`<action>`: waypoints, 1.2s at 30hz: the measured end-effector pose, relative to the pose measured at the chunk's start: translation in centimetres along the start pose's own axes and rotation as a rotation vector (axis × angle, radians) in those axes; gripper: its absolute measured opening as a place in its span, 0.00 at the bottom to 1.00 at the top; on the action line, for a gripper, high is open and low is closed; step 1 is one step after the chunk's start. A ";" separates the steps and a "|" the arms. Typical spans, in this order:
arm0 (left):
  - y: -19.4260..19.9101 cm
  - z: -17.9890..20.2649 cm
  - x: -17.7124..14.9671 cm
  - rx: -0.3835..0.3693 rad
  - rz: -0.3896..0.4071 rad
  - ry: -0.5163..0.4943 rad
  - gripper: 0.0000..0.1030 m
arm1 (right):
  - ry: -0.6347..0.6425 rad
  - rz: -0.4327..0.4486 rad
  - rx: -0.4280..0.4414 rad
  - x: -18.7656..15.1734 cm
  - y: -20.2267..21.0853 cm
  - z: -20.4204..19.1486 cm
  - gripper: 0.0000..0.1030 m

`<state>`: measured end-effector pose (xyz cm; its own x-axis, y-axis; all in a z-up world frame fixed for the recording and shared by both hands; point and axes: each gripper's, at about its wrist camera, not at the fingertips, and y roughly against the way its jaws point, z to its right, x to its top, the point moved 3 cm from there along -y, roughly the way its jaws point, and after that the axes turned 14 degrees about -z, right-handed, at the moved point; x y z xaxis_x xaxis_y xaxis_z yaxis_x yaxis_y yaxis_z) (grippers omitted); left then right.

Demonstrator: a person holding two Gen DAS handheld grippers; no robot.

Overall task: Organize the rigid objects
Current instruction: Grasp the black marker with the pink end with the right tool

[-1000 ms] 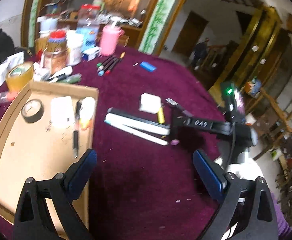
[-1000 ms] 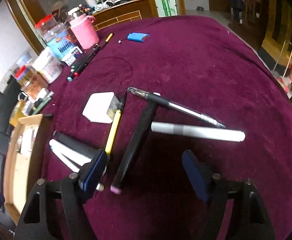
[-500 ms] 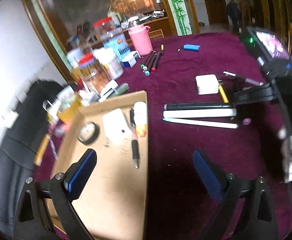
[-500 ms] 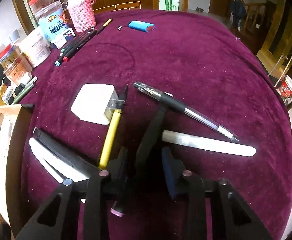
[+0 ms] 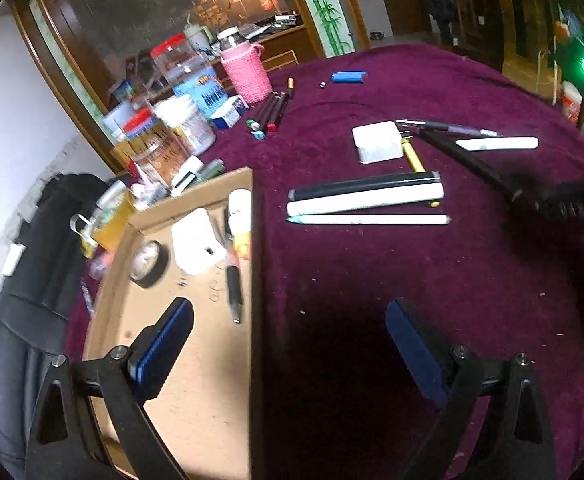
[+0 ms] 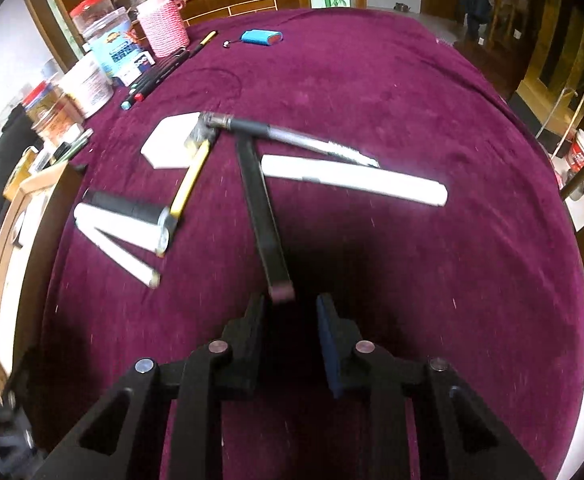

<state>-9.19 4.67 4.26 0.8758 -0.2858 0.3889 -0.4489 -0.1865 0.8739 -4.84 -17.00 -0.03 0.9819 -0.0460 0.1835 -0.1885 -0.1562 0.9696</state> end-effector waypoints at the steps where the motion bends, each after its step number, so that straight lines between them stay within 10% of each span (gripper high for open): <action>1: 0.1 -0.1 -0.1 -0.038 -0.001 0.010 0.94 | 0.002 0.001 0.013 -0.4 0.1 0.1 0.27; 8: 2.9 -2.7 -0.3 -0.282 0.116 0.140 0.94 | 0.042 0.216 -0.018 -2.0 3.9 -0.3 0.31; 10: 3.8 -3.6 -0.3 -0.325 0.160 0.169 0.94 | 0.052 0.325 -0.042 -2.2 5.9 -0.8 0.89; 14: 3.5 -4.7 -0.1 -0.432 0.136 0.237 0.94 | 0.046 0.251 0.005 0.3 4.9 -1.0 1.00; 22: 3.0 -3.9 -0.5 -0.452 0.089 0.243 0.94 | 0.150 0.102 -0.170 5.2 -0.5 -4.5 0.71; 31: 1.9 -1.6 0.4 -0.483 0.025 0.181 0.94 | 0.085 0.079 -0.087 5.9 -1.5 -3.0 0.19; 36: -0.4 0.1 2.2 -0.553 -0.077 0.181 0.94 | 0.036 0.128 -0.007 3.4 -0.9 -0.7 0.19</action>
<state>-7.08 4.04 4.75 0.9403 -0.1167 0.3196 -0.2664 0.3318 0.9050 -1.30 -16.32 -0.19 0.9498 -0.0298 0.3114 -0.3123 -0.1444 0.9389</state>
